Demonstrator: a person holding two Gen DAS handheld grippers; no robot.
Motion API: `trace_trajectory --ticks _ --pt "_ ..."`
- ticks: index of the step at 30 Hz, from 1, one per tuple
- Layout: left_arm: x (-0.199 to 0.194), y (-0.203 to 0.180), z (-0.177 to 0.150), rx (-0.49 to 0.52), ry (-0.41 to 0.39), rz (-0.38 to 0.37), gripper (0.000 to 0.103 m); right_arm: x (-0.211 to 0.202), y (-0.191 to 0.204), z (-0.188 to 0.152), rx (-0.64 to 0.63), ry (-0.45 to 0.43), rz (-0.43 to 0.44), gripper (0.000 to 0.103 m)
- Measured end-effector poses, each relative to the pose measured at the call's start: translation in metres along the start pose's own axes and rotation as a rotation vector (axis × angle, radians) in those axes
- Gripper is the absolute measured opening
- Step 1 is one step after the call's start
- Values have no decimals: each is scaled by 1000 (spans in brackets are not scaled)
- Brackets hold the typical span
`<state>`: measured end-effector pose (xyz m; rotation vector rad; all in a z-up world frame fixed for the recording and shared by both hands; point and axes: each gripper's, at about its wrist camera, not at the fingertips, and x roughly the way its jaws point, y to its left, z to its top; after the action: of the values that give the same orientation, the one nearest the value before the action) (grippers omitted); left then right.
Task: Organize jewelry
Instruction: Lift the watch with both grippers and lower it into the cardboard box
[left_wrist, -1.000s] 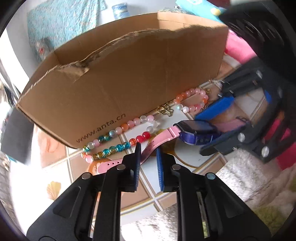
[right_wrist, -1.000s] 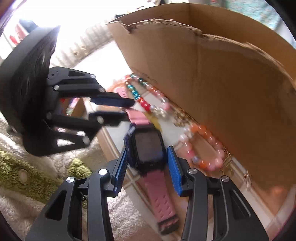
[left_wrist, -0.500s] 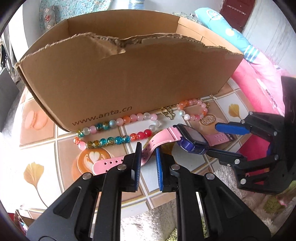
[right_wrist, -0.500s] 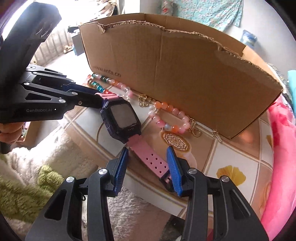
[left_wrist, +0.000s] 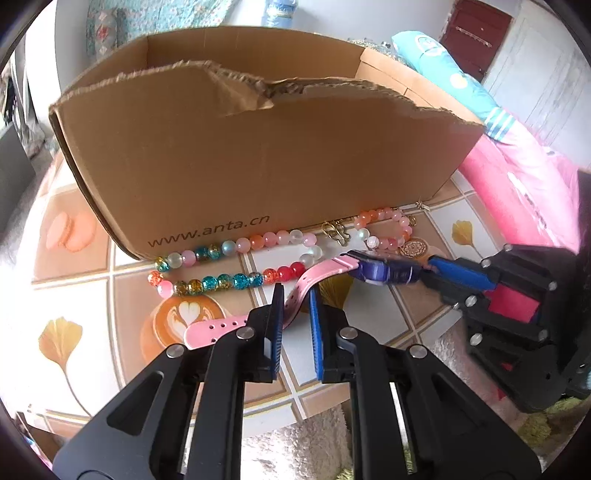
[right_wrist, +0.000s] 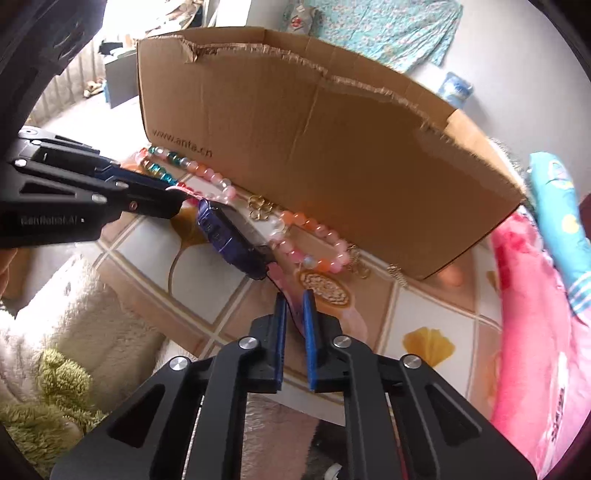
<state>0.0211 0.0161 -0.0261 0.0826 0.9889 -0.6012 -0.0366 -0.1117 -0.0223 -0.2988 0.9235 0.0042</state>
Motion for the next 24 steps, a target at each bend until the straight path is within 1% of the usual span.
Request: trace_trajectory --ticks 1,3,6,7,9,12,14,16,18,20,21,22,23,24 --pt "-2 -2 -1 9 -5 -2 8 -2 2 2 4 -3 -13 6" --pt "-9 -5 -4 19 -21 -14 7 -10 3 3 16 -14 -27 5" --pt "-24 -9 -6 32 -54 -29 3 -31 2 4 28 -45 -52 5" --pt "-32 -12 -6 41 -71 -25 3 -33 7 3 28 -52 -56 5" --pt "-49 -18 -4 72 -116 -8 3 -50 9 8 27 -84 -82 5" --pt "-90 -26 9 100 -201 -18 2 -82 8 22 14 -163 -124 5" --pt "-113 -27 20 121 -258 -12 2 -104 7 43 -5 -233 -150 5" --pt "-131 -25 37 128 -295 -15 2 -115 -9 57 -20 -280 -155 5" --pt "-141 -18 62 128 -317 -8 2 -117 -21 79 -24 -313 -130 5" --pt "-138 -14 87 127 -306 22 2 -110 -39 103 -17 -312 -68 5" --pt "-134 -12 101 122 -289 38 2 -102 -48 116 -10 -297 -29 5" --pt "-127 -11 113 117 -275 38 2 -91 -59 131 0 -266 19 4" --pt "-120 -7 126 108 -255 31 2 -81 -68 139 12 -242 52 4" --pt "-109 -1 140 90 -221 25 2 -66 -77 151 21 -202 95 4"
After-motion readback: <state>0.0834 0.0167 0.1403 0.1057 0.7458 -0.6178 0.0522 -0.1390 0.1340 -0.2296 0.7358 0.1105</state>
